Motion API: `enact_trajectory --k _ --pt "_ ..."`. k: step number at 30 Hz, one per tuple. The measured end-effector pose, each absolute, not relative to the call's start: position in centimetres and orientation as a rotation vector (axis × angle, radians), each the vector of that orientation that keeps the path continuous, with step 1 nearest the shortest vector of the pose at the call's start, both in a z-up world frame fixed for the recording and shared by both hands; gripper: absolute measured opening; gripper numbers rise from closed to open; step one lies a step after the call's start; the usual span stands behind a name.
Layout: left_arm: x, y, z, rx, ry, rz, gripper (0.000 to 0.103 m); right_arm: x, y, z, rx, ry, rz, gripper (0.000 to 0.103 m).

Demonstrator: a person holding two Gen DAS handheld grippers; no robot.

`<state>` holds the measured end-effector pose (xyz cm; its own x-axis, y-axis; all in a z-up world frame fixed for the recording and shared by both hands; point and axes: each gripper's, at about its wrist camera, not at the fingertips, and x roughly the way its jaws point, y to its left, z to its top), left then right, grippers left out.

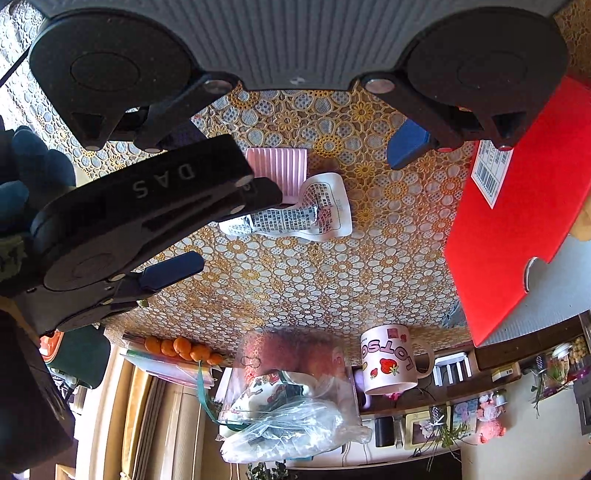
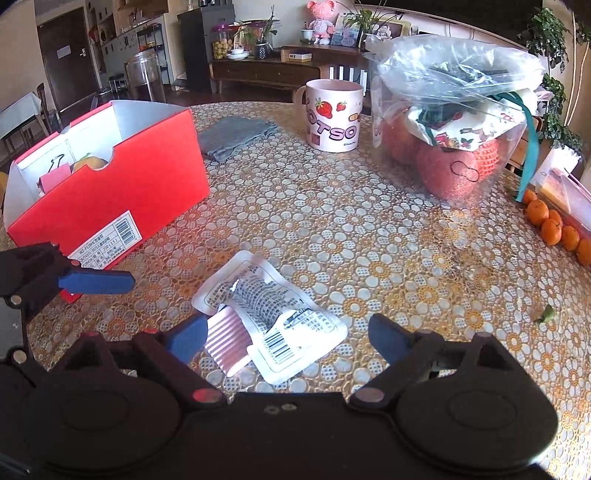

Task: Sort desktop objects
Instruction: 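Move both tools back over the white packet and pink comb, then grasp the white printed packet with the right tool while the left tool grasps the pink comb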

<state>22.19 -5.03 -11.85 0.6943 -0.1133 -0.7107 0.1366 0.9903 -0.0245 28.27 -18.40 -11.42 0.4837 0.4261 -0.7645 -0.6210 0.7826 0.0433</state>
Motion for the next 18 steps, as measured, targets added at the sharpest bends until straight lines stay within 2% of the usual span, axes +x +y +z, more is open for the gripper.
enact_trajectory --k 5,7,9,13,14,15,18 --pt "22.9 -5.5 -12.7 0.031 0.795 -0.151 0.101 29.6 -17.7 -12.5 -0.248 0.868 0.646 0.090" --pt "23.2 -5.6 -12.9 0.026 0.793 -0.151 0.101 30.0 -17.6 -12.8 -0.248 0.876 0.655 0.080" --pt "23.4 -5.7 -13.1 0.021 0.790 -0.153 0.100 30.2 -17.5 -13.1 -0.261 0.884 0.663 0.078" --pt "23.7 -5.7 -13.5 -0.001 0.804 -0.151 0.087 30.4 -17.0 -13.4 -0.293 0.888 0.699 0.070" --pt "23.8 -5.7 -13.7 -0.005 0.808 -0.148 0.080 30.4 -16.9 -13.4 -0.301 0.885 0.699 0.069" --pt "23.8 -5.8 -13.7 -0.004 0.806 -0.146 0.078 30.4 -16.8 -13.4 -0.305 0.884 0.697 0.067" --pt "23.8 -6.0 -13.8 0.005 0.799 -0.148 0.076 30.7 -16.9 -13.5 -0.289 0.890 0.698 0.067"
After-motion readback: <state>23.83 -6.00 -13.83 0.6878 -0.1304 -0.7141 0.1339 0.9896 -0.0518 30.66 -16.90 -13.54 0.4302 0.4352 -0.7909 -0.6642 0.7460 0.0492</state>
